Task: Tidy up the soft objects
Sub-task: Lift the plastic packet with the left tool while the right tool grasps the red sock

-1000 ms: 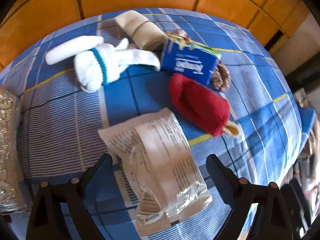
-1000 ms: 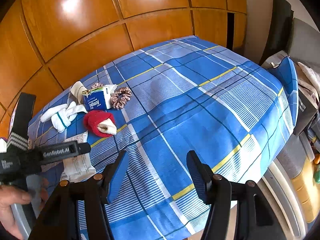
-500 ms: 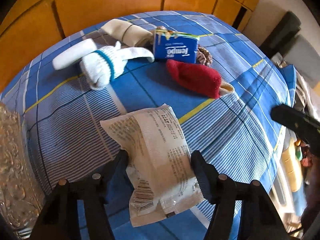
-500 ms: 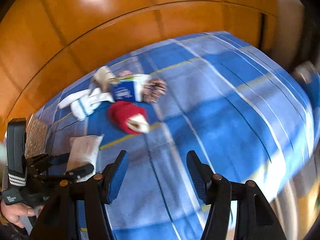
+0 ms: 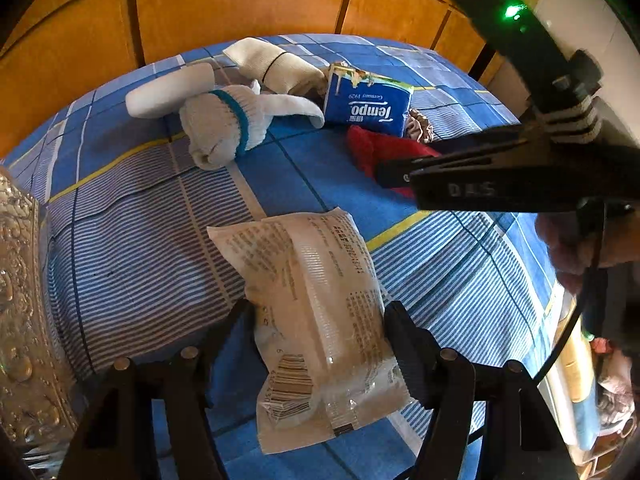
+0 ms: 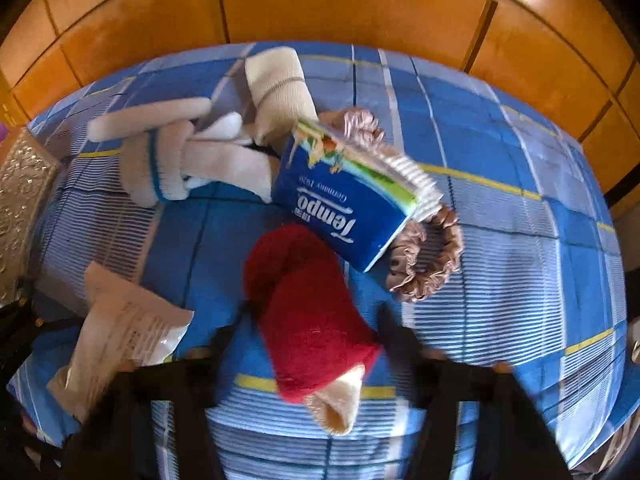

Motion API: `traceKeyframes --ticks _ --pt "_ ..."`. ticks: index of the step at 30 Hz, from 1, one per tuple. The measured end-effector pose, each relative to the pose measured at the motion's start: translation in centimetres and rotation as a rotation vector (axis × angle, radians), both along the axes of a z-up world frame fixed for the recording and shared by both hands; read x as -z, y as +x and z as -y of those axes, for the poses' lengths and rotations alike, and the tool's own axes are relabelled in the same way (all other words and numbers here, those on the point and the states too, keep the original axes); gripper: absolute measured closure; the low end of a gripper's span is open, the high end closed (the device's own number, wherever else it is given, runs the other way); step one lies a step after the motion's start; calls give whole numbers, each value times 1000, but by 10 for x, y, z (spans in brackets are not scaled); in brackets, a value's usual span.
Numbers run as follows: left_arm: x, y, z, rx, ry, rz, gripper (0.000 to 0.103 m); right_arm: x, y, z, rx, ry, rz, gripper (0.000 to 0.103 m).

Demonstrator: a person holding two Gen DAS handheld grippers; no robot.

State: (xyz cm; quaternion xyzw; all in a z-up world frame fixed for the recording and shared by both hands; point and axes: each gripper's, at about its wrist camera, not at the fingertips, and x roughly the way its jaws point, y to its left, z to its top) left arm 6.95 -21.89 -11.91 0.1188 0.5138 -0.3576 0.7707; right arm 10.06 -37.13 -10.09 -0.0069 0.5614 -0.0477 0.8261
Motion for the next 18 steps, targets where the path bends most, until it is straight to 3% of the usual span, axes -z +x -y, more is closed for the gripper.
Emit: traceKeyframes --ticks 3,11,18 --pt "1 2 0 -6 -11 10 35 -4 -14 -8 16 20 19 77" --pt "-9 6 -6 -35 -17 12 52 4 -54 -4 122 169 75 75" --pt "-45 17 -18 -61 -81 17 54 5 -54 -10 104 122 83 74"
